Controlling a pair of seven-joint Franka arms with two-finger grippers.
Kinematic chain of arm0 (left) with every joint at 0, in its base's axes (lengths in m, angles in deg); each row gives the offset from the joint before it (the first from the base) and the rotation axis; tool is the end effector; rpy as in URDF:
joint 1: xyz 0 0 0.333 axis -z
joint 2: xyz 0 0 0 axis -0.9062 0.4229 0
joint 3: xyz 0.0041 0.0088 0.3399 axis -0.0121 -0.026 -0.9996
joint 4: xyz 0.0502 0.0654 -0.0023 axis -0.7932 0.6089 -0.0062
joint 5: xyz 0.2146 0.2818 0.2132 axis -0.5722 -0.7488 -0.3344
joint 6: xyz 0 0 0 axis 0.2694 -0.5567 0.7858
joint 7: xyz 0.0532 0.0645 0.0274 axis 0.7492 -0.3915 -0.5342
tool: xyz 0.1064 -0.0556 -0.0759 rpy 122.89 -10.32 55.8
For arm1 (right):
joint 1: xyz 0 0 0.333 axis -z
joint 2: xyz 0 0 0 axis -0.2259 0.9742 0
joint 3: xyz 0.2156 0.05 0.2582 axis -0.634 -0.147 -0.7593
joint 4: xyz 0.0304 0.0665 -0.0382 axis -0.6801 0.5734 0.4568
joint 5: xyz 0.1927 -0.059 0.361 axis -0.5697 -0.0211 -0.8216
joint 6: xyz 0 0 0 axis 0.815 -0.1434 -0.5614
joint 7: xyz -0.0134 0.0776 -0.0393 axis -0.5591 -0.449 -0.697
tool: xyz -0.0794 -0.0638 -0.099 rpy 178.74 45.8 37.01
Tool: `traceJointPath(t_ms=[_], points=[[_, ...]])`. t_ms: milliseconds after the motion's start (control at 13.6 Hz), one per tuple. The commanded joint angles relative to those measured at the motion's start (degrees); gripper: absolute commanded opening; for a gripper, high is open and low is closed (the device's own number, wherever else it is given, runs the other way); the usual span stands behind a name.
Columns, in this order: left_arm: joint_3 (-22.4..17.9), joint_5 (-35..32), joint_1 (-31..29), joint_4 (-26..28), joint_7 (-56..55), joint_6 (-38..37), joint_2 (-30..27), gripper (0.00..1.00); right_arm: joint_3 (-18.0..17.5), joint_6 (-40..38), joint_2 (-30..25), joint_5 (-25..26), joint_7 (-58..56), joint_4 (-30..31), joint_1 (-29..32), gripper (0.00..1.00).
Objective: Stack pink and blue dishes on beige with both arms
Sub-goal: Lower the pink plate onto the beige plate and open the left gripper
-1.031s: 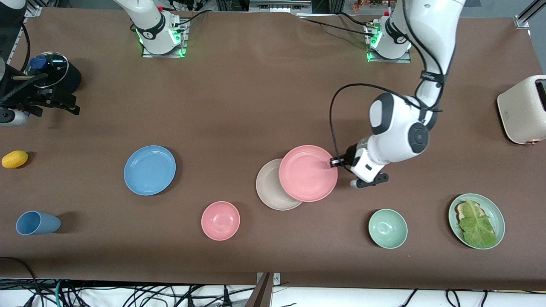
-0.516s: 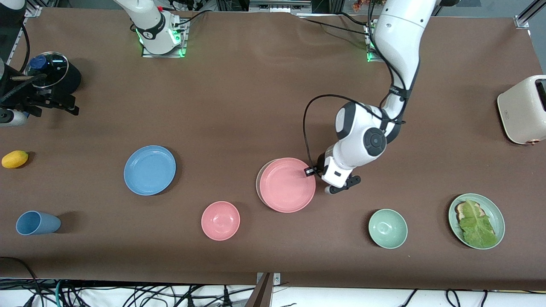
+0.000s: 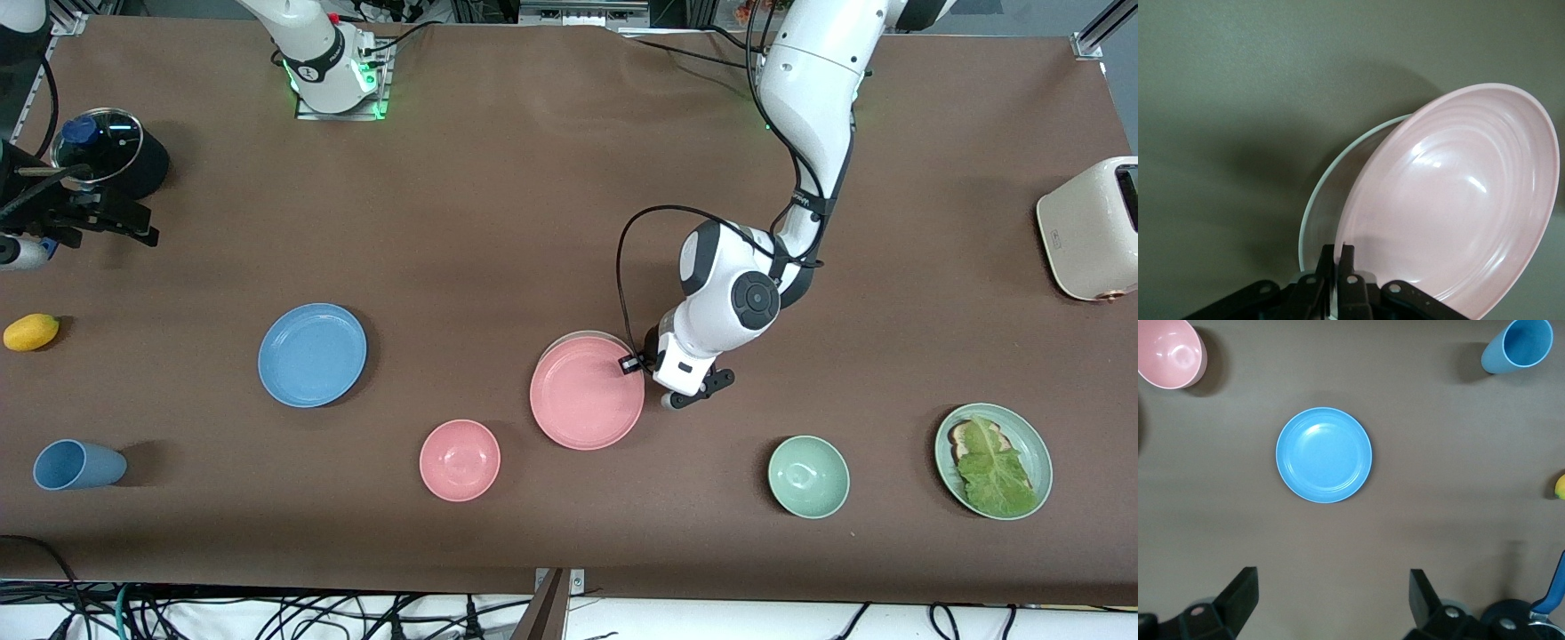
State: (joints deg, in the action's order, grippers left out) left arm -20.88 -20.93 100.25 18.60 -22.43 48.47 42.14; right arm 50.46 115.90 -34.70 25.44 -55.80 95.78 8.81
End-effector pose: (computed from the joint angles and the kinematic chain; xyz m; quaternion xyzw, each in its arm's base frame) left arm 0.6591 -0.3750 0.1898 0.9572 0.2276 -0.0415 0.1740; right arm 0.6068 -0.0111 0.5796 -0.9996 -0.0122 0.0228 0.0071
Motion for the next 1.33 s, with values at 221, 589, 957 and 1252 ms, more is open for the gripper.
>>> traceJointPath(t_ms=[221,589,957,1252], points=[[-0.9,0.5,0.8,-0.9,1.1,0.0,0.3,0.00,-0.5,-0.3,2.4,-0.2,0.3,-1.5,0.6,1.00],[-0.9,-3.5,1.9,4.4,4.4,-0.5,-2.9,0.00,-0.6,-0.2,3.2,-0.1,-1.3,-1.2,0.5,1.00],[-1.2,-3.5,1.6,6.2,7.8,-0.1,-2.8,0.14,-0.9,-0.3,5.2,-0.1,-1.2,-0.5,-0.1,1.00],[-1.5,-2.6,0.7,4.9,7.1,-0.1,-2.7,0.74,-1.0,3.6,8.8,0.1,-1.2,-0.3,-0.3,1.00]])
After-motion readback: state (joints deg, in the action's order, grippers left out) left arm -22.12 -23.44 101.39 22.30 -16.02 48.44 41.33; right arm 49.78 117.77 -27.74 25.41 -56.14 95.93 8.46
